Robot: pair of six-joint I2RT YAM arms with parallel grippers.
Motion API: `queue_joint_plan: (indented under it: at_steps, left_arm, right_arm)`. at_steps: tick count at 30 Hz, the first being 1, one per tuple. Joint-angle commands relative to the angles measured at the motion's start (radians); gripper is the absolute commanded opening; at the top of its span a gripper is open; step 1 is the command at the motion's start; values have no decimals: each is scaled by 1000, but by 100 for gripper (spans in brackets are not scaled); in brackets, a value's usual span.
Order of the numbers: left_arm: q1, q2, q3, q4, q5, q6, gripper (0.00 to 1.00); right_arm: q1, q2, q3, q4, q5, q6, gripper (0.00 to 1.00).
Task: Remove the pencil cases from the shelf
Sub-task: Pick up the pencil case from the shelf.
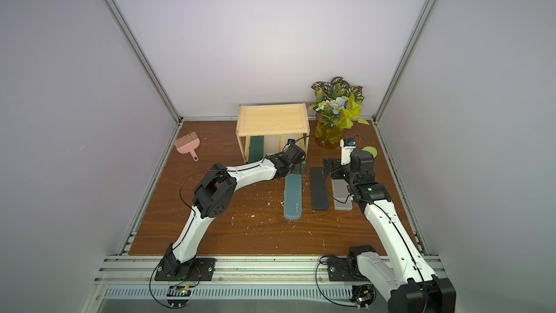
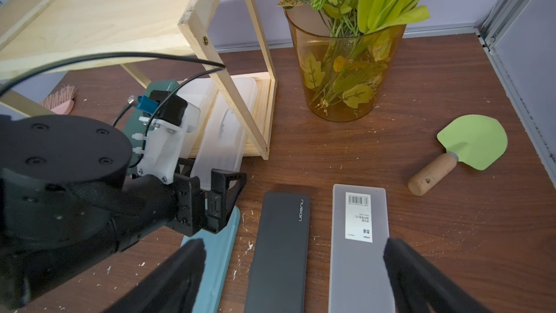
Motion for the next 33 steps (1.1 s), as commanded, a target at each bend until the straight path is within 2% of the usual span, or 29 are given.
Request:
queue_joint_plan:
  at_steps: [1,5,11,16,33]
  left_arm:
    - [8,7,25,-31,-28,-7,93]
    - [8,6,31,-33,-28,-3,89]
    - [7,6,51,-47,-28,8,76]
    - [7,-9,50,-51,-38,10,70]
    - [-11,-123,28,-67,-49,25,66]
  right_arm:
    - [5,-1,-3,33,-18,-1,99]
    - [5,-2,-4,35,-20,-1,99]
    - [6,-3,-7,38,-22,1,99]
    - [5,-2,-8,39,-25,2,99]
    - [5,-10,-6,45,-43,4,99]
